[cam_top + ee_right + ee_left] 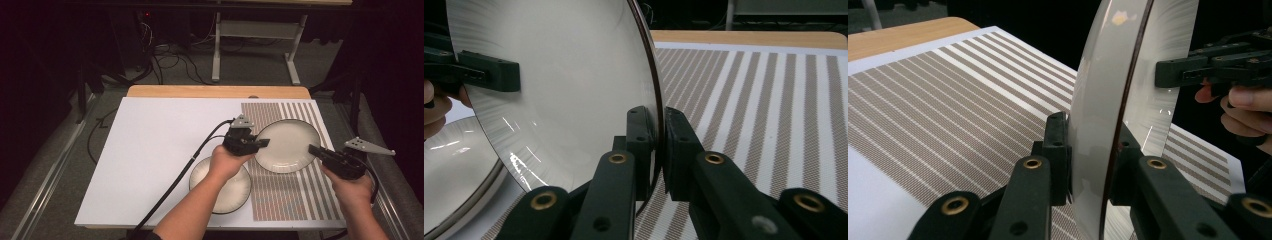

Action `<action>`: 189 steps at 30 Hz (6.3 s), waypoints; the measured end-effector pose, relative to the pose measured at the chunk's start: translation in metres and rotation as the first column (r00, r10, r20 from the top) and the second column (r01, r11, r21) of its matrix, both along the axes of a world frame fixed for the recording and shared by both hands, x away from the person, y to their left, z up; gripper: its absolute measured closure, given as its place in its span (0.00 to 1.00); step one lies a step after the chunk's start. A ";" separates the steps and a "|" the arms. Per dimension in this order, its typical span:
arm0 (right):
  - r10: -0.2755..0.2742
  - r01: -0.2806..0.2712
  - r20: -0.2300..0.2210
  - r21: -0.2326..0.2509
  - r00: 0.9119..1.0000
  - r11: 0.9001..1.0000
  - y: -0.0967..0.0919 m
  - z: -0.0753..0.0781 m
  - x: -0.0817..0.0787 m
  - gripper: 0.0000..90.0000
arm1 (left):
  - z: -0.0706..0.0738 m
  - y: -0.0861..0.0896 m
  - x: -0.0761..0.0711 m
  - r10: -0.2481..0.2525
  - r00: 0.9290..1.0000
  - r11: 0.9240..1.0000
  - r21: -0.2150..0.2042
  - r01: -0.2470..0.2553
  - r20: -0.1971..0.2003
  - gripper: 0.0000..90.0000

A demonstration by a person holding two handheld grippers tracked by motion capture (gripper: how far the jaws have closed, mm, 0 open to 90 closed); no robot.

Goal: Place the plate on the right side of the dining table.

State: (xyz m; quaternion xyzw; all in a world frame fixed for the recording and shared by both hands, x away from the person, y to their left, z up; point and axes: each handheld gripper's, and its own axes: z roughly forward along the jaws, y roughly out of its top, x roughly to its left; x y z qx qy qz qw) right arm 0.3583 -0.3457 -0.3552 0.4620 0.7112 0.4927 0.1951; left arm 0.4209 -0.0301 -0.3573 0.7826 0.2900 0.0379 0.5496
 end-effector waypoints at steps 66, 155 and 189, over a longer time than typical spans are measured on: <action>-0.059 0.058 -0.076 -0.024 0.995 0.998 -0.026 -0.031 0.011 0.97 | -0.017 -0.008 0.004 0.113 0.994 0.987 0.115 -0.111 -0.007 0.44; -0.194 0.193 0.011 -0.155 0.981 0.969 -0.007 -0.027 0.023 0.44 | -0.034 0.253 -0.113 0.450 0.871 0.889 -0.009 -0.457 0.198 0.00; 0.138 -0.111 0.243 -0.122 0.960 0.986 0.108 -0.011 -0.044 0.01 | -0.024 0.244 -0.131 0.411 0.874 0.906 -0.011 -0.422 0.259 0.00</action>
